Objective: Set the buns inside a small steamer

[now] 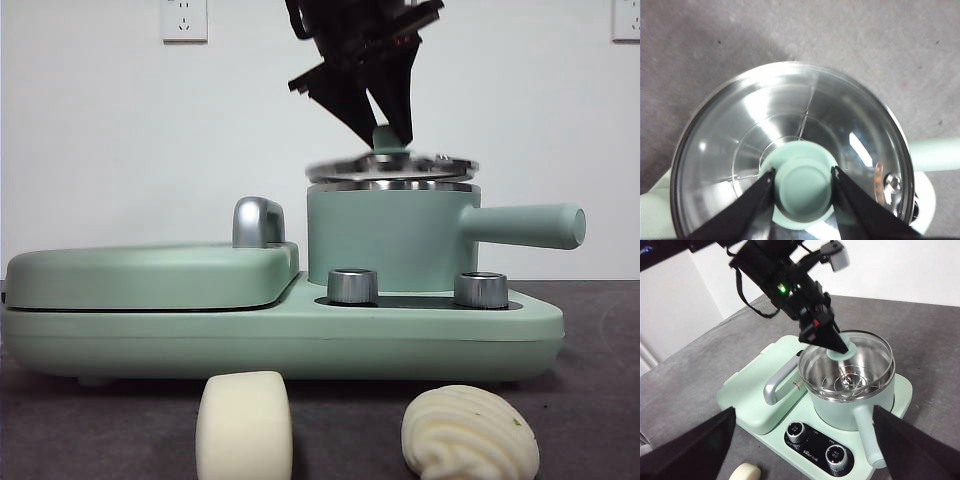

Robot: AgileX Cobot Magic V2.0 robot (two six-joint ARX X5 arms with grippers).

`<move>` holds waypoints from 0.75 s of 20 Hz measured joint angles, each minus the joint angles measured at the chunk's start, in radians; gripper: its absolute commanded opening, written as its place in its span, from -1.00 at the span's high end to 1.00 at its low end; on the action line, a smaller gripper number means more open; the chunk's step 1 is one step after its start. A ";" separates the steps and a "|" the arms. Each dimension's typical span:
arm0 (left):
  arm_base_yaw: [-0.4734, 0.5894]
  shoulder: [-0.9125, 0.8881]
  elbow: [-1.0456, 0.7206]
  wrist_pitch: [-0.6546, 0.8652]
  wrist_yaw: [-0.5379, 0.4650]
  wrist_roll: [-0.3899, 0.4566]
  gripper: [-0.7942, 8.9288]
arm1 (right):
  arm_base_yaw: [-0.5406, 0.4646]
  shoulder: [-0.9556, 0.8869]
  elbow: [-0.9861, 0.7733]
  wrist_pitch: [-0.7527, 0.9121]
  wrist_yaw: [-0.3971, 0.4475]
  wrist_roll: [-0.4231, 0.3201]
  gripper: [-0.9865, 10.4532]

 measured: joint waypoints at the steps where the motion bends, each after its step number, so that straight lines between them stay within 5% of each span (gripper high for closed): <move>1: 0.000 0.000 0.024 -0.017 0.000 0.000 0.60 | 0.000 0.000 0.000 0.000 0.000 0.000 0.07; 15: 0.066 0.000 0.120 -0.160 0.000 -0.019 0.60 | 0.000 0.026 0.000 -0.071 -0.038 0.053 0.07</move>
